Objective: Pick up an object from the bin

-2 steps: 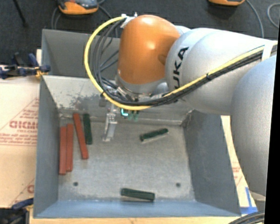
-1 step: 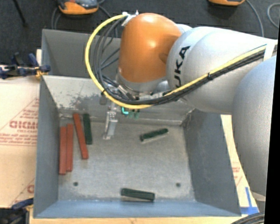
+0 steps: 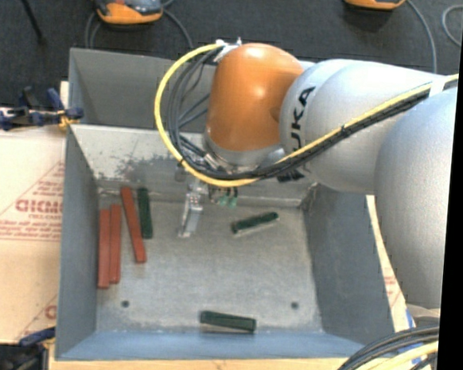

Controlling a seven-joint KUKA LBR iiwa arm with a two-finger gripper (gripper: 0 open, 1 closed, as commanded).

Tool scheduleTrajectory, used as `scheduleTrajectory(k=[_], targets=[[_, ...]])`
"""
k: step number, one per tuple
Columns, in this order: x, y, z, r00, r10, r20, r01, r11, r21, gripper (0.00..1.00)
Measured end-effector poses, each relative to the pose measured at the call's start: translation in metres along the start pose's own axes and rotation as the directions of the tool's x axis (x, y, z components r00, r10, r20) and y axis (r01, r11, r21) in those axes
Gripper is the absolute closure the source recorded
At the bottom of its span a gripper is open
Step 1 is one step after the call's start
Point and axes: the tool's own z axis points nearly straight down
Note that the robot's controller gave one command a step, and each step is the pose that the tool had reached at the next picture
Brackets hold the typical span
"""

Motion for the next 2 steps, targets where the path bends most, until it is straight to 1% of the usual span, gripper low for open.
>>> scheduleTrajectory(k=[1,2], targets=[[-0.009,-0.015,0.063,0.999,0.050,-0.004,-0.050,0.999,0.004,0.00],[-0.013,-0.056,0.070,0.994,0.112,-0.022,-0.111,0.994,0.006,0.00]])
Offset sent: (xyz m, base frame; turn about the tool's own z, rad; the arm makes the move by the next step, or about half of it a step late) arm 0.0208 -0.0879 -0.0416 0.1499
